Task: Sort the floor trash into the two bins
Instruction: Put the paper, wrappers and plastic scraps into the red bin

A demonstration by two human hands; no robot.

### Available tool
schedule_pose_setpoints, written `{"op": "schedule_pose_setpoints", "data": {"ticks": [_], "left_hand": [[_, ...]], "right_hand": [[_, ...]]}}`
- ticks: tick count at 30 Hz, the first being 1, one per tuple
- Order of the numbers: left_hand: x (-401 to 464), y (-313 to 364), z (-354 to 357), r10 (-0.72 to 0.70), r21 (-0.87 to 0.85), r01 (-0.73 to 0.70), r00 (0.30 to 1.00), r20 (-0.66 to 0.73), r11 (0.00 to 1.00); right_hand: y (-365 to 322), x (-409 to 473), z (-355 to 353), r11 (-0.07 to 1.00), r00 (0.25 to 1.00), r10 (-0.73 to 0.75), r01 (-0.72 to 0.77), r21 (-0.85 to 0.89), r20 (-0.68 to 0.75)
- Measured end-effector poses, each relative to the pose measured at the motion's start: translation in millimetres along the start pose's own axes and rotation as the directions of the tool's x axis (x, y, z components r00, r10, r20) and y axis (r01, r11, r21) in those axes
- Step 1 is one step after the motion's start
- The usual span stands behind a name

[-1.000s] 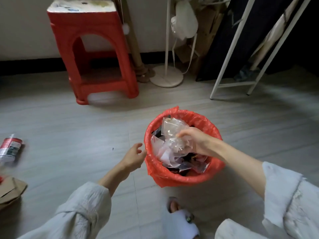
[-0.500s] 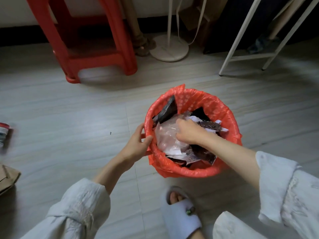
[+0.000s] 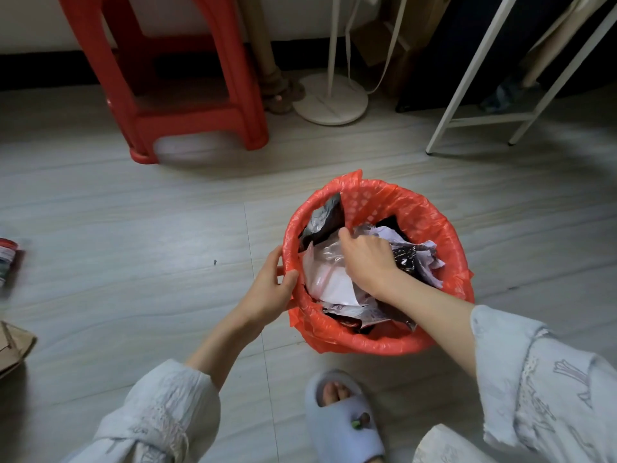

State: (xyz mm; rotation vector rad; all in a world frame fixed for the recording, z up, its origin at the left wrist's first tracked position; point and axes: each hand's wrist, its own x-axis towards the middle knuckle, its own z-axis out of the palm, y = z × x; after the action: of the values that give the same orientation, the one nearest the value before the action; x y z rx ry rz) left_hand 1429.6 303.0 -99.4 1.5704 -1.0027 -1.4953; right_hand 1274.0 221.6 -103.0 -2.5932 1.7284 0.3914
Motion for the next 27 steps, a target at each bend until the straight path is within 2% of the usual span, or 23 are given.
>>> {"op": "schedule_pose_setpoints", "data": {"ticks": [4,7,8,10,12,14,15,16,17,19,20,22,24,27], "left_hand": [[1,-2,-1,-0.001,0.003,0.001,1.000,-0.001,1.000],[2,-2,-1,-0.002,0.001,0.002,1.000,-0.020,1.000],[2,-3,-1,0.037,0.042,-0.035,0.998,-0.053,0.998],[5,-6,-2,0.212,0.284,-0.168,0.969,-0.131,0.944],[6,-5,-4,0.416,0.576,-0.272,0.899,-0.133,0.771],[11,-1,-5,0.637,0.831,-0.347,0.771,-0.011,0.435],[14,2,-4,0.709,0.897,-0.367,0.699,0.093,0.245],[16,5,-2,0.717,0.917,-0.391,0.662,0.220,0.080],[17,10,2,0.645,0.901,-0.433,0.679,0.351,-0.034],[21,17,12,0.367,0.853,-0.503,0.775,0.515,-0.137],[26,20,16,0.261,0.855,-0.498,0.814,0.519,-0.147],[39,27,21,0.164,0.867,-0.457,0.857,0.489,-0.198],[50,28,23,0.118,0.864,-0.442,0.870,0.478,-0.241],[62,20,27,0.046,0.835,-0.457,0.869,0.493,-0.308]], "right_hand": [[1,9,-5,0.998,0.998,0.031,-0.029,0.063,-0.046],[9,10,-18,0.980,0.993,0.093,-0.079,0.185,-0.072],[12,8,-24,0.964,0.989,0.125,-0.104,0.246,-0.073],[18,4,-37,0.905,0.981,0.188,-0.159,0.396,-0.036],[26,-2,-44,0.813,0.968,0.252,-0.218,0.540,0.012],[34,-9,-47,0.728,0.957,0.289,-0.238,0.643,0.027],[37,-12,-48,0.688,0.950,0.309,-0.250,0.681,0.037],[42,-14,-49,0.654,0.943,0.330,-0.264,0.709,0.048],[46,-16,-50,0.626,0.935,0.349,-0.279,0.728,0.058],[53,-17,-49,0.588,0.922,0.382,-0.292,0.754,0.059],[56,-17,-48,0.574,0.916,0.396,-0.297,0.763,0.059],[61,-18,-46,0.540,0.909,0.410,-0.315,0.781,0.083],[66,-19,-43,0.520,0.919,0.384,-0.297,0.801,0.092],[72,-21,-38,0.579,0.966,0.244,-0.214,0.787,0.083]]}}
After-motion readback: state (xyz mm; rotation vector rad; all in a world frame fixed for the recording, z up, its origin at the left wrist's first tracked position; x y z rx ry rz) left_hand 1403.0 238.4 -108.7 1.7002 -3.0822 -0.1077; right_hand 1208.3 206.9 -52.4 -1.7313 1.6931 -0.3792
